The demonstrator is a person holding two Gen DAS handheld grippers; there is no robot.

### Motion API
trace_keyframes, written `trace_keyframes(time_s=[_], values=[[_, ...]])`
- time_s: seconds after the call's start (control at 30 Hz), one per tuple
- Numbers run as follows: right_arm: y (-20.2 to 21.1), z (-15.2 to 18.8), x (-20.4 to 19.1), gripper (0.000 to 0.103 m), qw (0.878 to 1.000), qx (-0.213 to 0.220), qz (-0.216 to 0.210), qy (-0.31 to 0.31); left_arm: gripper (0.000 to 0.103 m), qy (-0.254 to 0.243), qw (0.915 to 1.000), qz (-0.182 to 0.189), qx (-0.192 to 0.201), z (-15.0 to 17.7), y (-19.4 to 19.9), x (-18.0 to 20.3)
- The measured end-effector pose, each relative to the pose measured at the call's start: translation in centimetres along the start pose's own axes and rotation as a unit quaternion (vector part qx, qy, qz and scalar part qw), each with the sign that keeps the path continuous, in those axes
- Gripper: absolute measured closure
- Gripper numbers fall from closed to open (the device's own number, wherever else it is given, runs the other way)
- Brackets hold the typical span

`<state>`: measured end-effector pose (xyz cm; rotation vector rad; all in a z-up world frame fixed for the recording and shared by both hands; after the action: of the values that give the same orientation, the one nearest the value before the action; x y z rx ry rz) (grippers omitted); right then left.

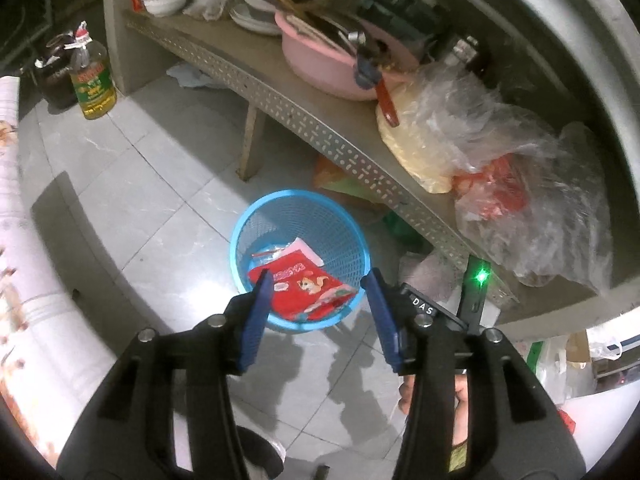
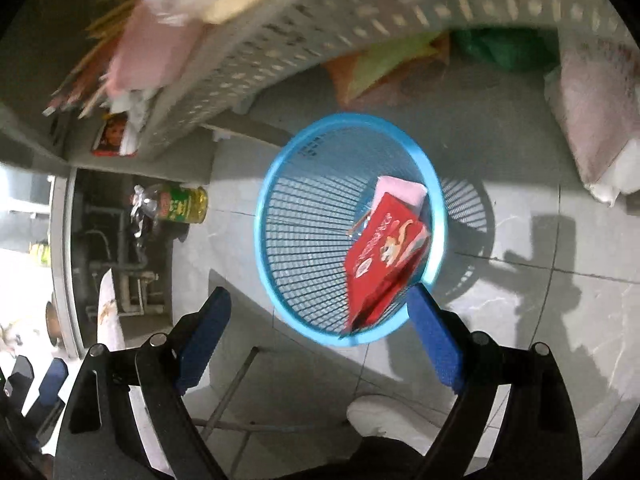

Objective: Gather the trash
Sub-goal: 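Open both tools over the wastebasket to drop the snack bag and sponge, then bring both tools back over the table toward the red can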

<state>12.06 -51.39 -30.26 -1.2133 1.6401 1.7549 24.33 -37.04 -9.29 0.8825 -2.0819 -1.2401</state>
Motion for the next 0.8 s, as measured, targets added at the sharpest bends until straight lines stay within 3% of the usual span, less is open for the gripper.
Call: trace_keyframes(time_s=[0.23, 0.4, 0.6, 0.73, 0.8], values=[[2.7, 2.9, -7.0, 0.016, 0.994, -0.016, -0.033, 0.102, 0.054, 0.005, 0.9974, -0.033, 0.065, 4.4, 7.8, -3.7], [4.2, 5.0, -13.5, 0.016, 0.98, -0.035, -0.069, 0.183, 0.052, 0.043, 0.992, -0.061, 0.102, 9.0, 13.3, -8.4], [4.8, 9.2, -21.2, 0.016, 0.947, -0.08, -0.107, 0.293, 0.046, 0.118, 0.9776, -0.107, 0.137, 15.1, 18.9, -14.5], [3.9, 13.1, -25.9, 0.016, 0.913, -0.12, -0.122, 0.37, 0.046, 0.166, 0.9648, -0.133, 0.154, 19.8, 22.3, -17.9], [3.3, 15.2, -28.1, 0.016, 0.898, -0.146, -0.137, 0.392, 0.046, 0.175, 0.9556, -0.168, 0.167, 22.1, 24.3, -19.3]])
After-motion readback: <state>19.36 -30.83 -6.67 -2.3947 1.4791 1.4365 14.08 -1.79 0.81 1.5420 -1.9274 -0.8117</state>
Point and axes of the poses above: each gripper's, at about its wrist camera, not at the fingertips, and y roughly against the way its jaws point, x to its right, z to its underside, the point moved 4 cm from there along -y, roughly the way its jaws point, and after that the axes turned 14 degrees about -z, right-handed, at the moved point
